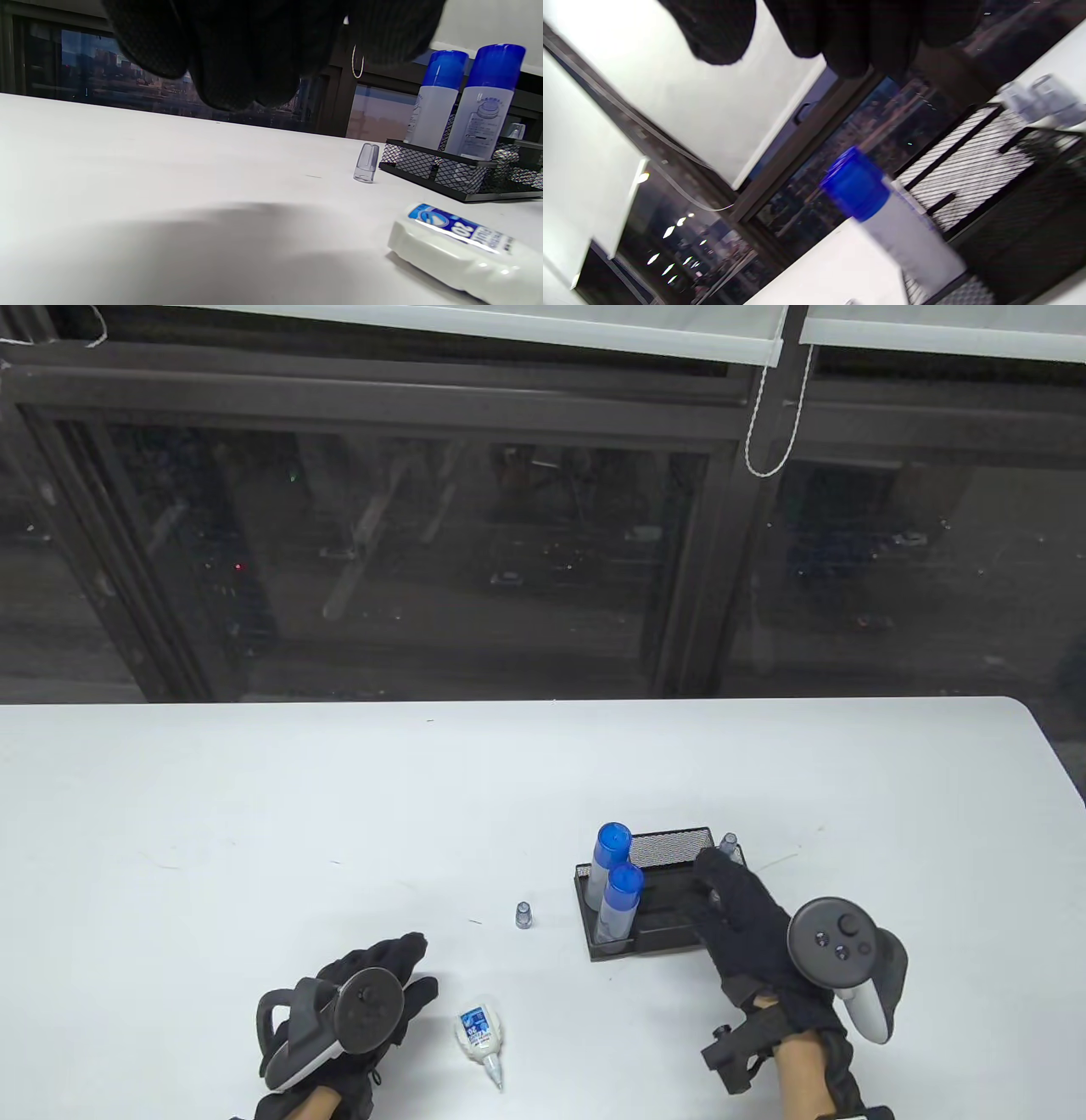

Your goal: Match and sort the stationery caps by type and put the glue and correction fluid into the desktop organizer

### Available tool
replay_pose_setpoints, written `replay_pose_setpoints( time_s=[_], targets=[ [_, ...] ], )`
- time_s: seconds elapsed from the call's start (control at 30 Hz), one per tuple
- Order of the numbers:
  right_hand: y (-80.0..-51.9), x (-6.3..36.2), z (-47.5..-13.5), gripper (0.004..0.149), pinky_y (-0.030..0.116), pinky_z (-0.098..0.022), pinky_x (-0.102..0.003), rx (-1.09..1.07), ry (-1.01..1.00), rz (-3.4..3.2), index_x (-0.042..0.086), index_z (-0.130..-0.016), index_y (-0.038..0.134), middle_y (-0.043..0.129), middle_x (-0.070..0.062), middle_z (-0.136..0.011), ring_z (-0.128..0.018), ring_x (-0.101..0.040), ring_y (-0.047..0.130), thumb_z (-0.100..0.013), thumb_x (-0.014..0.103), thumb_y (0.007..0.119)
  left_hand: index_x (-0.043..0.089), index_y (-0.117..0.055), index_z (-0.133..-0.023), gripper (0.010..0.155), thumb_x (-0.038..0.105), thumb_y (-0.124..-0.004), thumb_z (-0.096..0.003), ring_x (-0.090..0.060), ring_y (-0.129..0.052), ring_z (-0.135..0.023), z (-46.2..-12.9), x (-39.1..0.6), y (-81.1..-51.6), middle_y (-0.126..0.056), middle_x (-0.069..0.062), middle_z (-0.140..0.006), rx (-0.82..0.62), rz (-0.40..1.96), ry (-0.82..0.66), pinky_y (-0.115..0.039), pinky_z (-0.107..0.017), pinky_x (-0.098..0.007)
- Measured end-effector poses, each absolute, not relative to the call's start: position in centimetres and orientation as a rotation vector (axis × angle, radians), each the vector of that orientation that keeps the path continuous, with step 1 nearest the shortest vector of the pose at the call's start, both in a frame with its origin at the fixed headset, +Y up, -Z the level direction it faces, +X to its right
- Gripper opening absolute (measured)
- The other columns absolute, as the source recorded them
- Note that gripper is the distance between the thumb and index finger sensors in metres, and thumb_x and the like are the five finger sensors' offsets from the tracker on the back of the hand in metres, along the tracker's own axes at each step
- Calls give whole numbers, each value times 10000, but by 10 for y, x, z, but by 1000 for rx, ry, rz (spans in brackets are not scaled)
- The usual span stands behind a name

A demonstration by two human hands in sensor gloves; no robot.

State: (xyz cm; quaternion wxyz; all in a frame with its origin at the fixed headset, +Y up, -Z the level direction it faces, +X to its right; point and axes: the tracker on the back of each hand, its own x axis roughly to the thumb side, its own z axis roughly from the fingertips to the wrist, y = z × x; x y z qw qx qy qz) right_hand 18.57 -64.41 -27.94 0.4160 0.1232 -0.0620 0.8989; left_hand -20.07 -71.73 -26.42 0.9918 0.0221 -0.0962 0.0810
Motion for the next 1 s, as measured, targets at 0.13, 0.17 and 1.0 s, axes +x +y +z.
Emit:
replay_pose_setpoints(
  time_s=[0.13,0.17,1.0],
  targets=[
    [-661,144,-264,622,560,-712,-618,477,57,2252,154,-1074,610,662,-189,-1088,-974,-452,681,-535,433,743,307,-665,-1075,604,585,-694,-540,-252,-944,-924,-261,-199,-715,-849,10,-1063,54,161,-209,-768,-673,-517],
    [-665,137,-263,632,552,-717,-619,492,83,2258,152,-1082,597,649,-190,-1095,-980,-456,669,-534,433,743,305,-661,-1078,608,585,-695,-540,-253,-939,-929,-260,-199,-714,-845,9,-1067,54,161,-214,-766,-675,-518],
    [-726,117,-259,649,563,-711,-606,421,207,2272,142,-1086,563,650,-185,-1083,-968,-445,678,-528,434,721,374,-429,-1152,786,476,-841,-490,-348,-582,-1192,-263,-122,-755,-449,22,-1278,-266,-204,-705,-613,-768,-632]
  ],
)
